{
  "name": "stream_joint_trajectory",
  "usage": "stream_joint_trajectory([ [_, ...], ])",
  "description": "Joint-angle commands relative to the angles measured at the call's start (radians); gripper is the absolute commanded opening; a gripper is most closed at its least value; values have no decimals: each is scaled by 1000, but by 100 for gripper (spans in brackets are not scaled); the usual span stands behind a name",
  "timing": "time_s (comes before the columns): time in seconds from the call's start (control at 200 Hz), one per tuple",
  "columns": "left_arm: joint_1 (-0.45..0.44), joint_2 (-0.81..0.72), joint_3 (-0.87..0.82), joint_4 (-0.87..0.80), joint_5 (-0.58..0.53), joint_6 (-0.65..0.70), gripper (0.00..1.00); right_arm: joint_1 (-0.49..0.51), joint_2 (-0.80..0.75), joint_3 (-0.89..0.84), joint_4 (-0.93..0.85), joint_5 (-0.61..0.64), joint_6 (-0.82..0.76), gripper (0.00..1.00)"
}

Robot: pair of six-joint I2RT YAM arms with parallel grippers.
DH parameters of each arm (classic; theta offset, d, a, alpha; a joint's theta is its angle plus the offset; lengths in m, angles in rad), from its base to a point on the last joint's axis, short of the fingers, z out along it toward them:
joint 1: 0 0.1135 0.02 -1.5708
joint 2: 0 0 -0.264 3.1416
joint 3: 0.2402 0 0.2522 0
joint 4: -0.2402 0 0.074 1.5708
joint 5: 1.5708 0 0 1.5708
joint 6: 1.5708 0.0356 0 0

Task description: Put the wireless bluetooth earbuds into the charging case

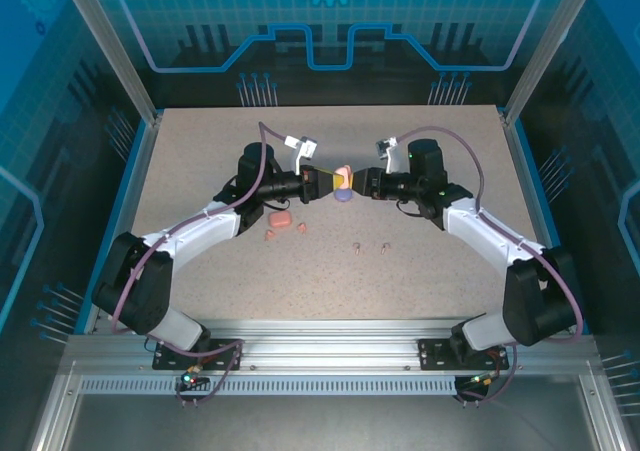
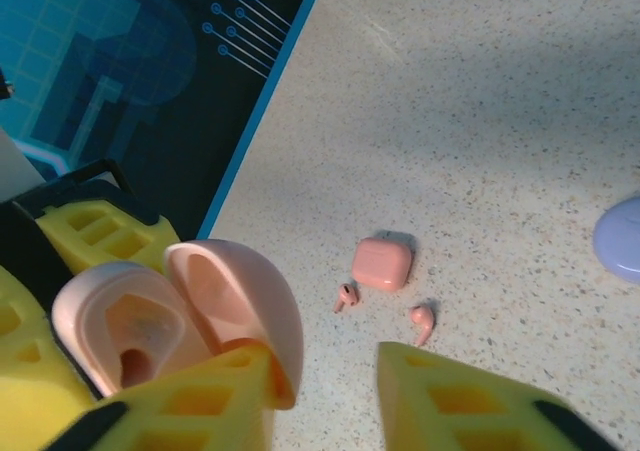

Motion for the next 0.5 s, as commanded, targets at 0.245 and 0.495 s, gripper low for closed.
stream_joint_trajectory([
  [0.245, -9, -11, -9, 52, 34, -30, 0, 14, 23, 58, 21, -22, -9, 0],
  [0.495, -9, -8, -10, 47, 13, -31, 0, 17, 0, 70, -33, 14, -32, 0],
])
